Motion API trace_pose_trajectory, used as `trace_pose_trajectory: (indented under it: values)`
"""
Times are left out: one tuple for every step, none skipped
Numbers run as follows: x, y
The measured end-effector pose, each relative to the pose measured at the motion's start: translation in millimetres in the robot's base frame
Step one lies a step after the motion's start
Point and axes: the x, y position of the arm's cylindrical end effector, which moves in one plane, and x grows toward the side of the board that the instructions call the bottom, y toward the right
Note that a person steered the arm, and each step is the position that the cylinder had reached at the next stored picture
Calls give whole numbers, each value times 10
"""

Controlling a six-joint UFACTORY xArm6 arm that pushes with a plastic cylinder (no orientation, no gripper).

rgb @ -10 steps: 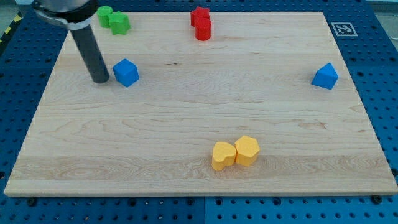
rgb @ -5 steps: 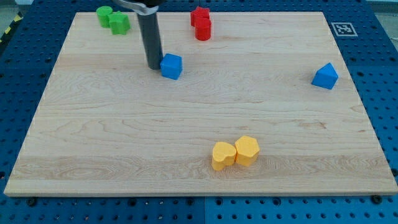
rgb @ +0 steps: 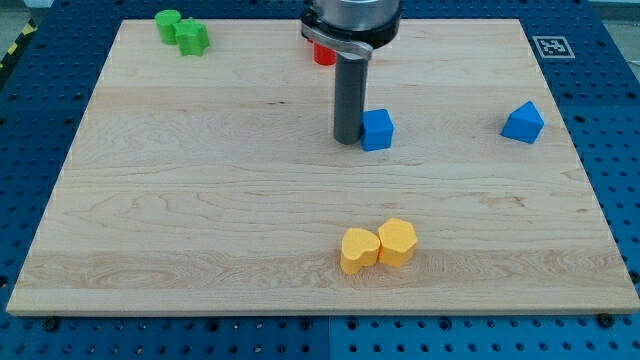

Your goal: Move the blue cube into the blue triangle

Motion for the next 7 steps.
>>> trace_pose_trajectory:
  values:
    - [0, 215]
    - [0, 480]
    - [0, 691]
    - [-1, 907]
    - [-29, 1166]
    - [-42, 1388]
    - [-2, 1327]
